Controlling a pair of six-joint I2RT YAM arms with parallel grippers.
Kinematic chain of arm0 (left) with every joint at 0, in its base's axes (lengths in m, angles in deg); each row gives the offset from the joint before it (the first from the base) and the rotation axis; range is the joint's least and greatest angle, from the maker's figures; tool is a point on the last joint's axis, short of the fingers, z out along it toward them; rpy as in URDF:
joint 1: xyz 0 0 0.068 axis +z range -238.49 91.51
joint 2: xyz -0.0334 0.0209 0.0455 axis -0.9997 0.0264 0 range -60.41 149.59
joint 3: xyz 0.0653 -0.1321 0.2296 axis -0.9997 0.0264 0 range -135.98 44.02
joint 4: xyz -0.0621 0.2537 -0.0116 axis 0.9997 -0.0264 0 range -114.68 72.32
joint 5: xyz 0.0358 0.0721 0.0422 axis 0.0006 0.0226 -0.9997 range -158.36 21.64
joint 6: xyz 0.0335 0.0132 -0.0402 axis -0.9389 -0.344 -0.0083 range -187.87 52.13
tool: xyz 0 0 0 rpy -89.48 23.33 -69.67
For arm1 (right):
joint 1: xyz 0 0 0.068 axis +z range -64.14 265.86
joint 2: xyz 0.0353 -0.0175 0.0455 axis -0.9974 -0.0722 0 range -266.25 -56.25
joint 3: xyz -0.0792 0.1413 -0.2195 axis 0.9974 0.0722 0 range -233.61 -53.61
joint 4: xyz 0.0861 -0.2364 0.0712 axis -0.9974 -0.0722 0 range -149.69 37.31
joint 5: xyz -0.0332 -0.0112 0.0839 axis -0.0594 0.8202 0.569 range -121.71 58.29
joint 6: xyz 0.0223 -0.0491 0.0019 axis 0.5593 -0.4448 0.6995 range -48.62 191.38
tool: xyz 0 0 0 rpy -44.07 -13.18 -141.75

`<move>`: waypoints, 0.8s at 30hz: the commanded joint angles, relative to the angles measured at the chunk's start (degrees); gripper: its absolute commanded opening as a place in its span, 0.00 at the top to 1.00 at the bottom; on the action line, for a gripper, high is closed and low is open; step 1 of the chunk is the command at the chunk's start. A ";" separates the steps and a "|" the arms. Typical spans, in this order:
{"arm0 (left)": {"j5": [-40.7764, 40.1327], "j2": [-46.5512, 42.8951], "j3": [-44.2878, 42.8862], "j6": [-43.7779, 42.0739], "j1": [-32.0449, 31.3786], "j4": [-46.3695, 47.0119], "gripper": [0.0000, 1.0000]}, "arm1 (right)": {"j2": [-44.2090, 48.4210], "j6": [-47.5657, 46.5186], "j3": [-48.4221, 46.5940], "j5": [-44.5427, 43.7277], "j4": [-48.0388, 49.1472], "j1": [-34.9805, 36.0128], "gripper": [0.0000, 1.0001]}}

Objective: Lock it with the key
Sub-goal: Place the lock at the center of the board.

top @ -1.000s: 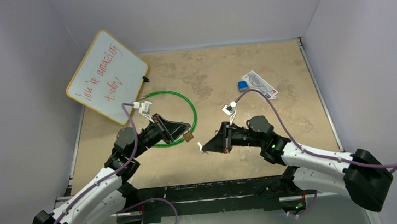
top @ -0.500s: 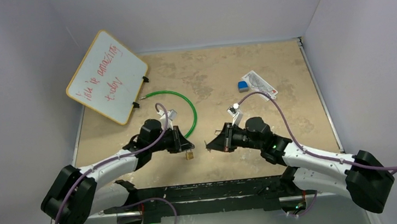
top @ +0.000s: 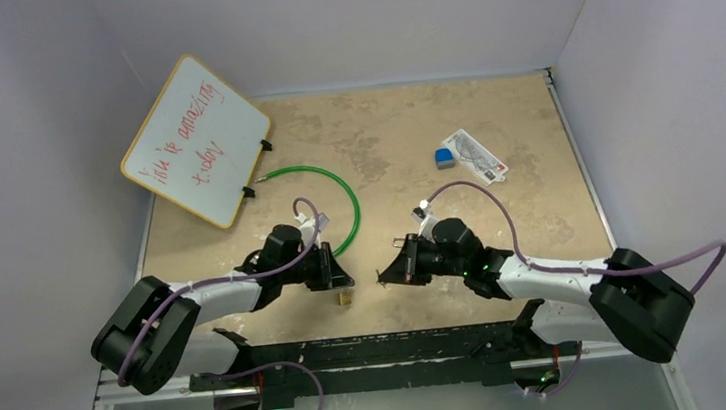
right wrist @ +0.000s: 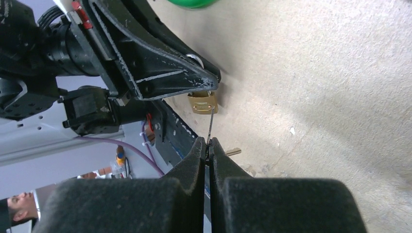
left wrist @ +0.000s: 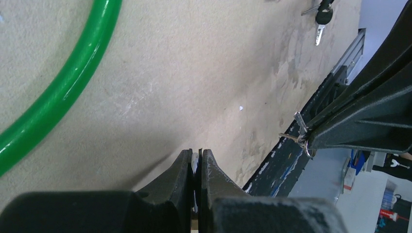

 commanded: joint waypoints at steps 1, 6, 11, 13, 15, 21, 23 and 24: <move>-1.22 0.05 2.18 0.71 0.08 5.50 1.00 | -2.96 3.03 -0.44 1.57 4.96 0.01 1.00; -3.49 0.65 4.13 2.65 0.03 7.69 0.88 | -6.36 4.11 -0.68 2.98 7.53 0.01 1.00; -5.87 -0.67 4.00 1.99 0.06 4.62 0.72 | -8.31 5.10 -0.82 3.62 8.53 0.05 1.00; -7.28 -1.51 3.35 1.58 0.03 2.05 0.68 | -8.97 5.69 -0.53 3.82 9.73 0.11 1.00; -8.09 -2.53 2.64 1.17 0.07 -0.07 0.64 | -9.40 6.08 -0.34 3.94 10.40 0.13 1.00; -12.82 -7.72 1.58 0.69 0.05 -8.32 0.55 | -9.64 6.46 -0.29 3.21 10.39 0.37 1.00; -13.35 -9.77 1.55 0.74 0.06 -9.41 0.50 | -9.98 6.73 -0.38 2.92 10.58 0.77 1.00; -13.41 -10.56 1.25 0.62 0.11 -10.06 0.48 | -10.18 6.93 -0.38 2.77 10.75 1.05 1.00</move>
